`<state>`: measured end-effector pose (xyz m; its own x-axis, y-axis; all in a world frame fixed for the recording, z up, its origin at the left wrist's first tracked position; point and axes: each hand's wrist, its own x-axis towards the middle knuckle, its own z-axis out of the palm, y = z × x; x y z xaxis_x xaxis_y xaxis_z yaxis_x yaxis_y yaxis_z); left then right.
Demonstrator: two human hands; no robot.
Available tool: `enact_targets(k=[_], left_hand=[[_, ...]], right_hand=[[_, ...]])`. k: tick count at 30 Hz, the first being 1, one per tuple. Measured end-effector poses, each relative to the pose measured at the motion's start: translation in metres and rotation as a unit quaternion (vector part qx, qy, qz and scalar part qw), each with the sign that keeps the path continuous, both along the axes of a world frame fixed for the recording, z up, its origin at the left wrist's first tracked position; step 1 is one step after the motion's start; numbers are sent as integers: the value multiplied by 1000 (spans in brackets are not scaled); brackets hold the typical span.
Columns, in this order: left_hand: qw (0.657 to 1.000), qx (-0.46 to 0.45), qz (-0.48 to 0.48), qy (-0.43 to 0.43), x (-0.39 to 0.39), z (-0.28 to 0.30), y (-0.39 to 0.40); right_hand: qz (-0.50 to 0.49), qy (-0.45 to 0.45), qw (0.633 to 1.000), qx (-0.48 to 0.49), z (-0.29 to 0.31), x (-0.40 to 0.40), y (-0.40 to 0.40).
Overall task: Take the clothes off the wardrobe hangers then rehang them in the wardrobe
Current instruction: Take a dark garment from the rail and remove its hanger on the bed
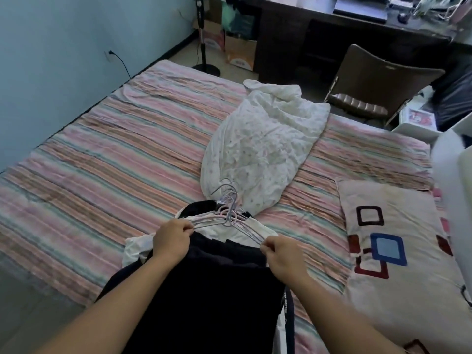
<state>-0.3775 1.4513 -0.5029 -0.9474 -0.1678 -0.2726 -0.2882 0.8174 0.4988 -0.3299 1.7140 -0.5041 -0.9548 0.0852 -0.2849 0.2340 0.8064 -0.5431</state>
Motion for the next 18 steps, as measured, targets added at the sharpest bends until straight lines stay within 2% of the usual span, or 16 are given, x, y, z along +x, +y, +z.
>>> enact_targets(k=[5,10,15,18], left_hand=[[1000,8,-23,4,-38,-66,17],[990,53,-117,-58,-62,-130,21],[969,-51,-215,-115,-81,-191,14],[960,-74,-238,-126,-93,-221,11]], right_hand=[[-49,0,999,0,-79,-48,9],[-85,-11,996,3,-137,-87,11],[-60,-25,997,46,-188,-118,12],[-67,-64,994,51,-219,-131,14]])
